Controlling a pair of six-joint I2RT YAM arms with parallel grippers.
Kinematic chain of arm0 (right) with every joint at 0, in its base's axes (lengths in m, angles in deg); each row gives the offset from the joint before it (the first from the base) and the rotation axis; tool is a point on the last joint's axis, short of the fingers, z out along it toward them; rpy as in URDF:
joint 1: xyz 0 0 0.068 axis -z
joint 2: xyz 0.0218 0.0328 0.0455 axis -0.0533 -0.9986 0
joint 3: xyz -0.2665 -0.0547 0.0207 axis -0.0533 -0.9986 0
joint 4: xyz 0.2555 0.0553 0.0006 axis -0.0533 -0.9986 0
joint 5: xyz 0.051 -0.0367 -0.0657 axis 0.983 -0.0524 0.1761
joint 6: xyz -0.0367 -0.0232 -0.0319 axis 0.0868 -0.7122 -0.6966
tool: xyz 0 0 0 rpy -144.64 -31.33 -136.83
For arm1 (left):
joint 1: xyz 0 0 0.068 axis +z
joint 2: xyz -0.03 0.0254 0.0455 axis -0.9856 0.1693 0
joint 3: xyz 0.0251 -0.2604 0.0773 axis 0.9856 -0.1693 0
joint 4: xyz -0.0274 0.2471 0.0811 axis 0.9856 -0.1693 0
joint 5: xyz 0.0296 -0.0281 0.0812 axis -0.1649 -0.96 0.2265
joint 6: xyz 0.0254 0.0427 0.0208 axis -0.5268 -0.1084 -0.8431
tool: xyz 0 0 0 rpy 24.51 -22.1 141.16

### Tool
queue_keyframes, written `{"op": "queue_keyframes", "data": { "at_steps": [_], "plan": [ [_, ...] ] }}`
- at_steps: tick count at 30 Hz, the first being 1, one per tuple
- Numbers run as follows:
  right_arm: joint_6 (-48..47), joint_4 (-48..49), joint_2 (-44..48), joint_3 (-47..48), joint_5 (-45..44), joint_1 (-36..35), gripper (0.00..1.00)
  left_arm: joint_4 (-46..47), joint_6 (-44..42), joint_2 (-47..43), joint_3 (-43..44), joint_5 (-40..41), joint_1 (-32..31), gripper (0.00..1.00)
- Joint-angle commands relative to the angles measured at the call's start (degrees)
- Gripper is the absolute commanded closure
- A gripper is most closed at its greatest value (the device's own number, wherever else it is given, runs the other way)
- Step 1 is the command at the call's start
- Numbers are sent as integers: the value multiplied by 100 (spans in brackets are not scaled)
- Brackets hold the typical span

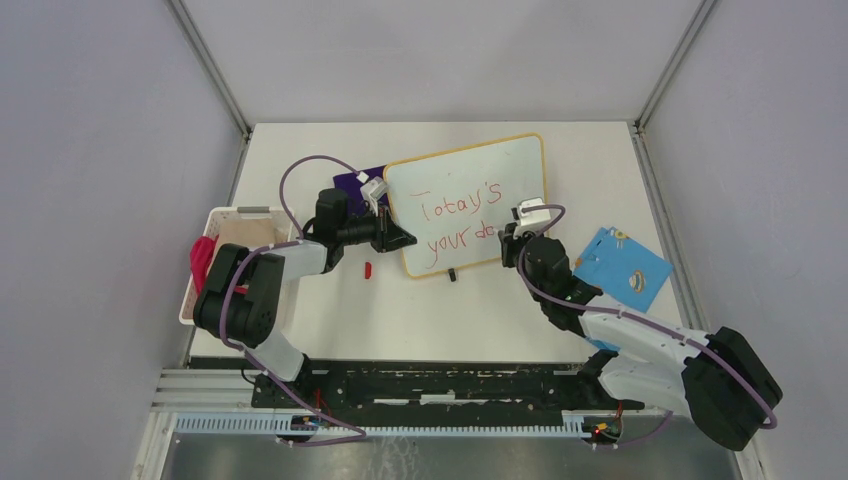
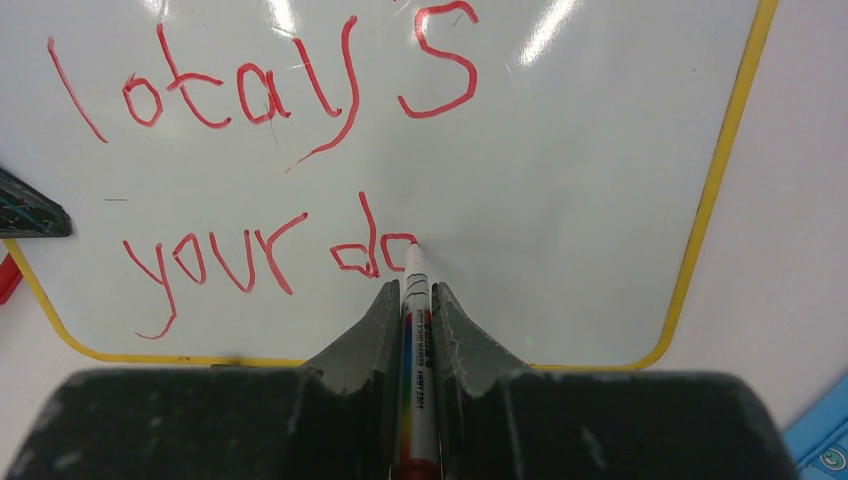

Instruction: Write a sentence on the whiteboard

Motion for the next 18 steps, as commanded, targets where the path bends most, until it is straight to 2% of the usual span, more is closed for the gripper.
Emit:
{"op": "queue_keyframes", "data": {
  "at_steps": [1,18],
  "plan": [
    [-88,232,-58,343,-86,33,100,-864,-739,342,-98,972,-144,98],
    [-28,246,-2,75,-48,37,100,-877,-740,343,-89,977,-144,98]
  ]
}}
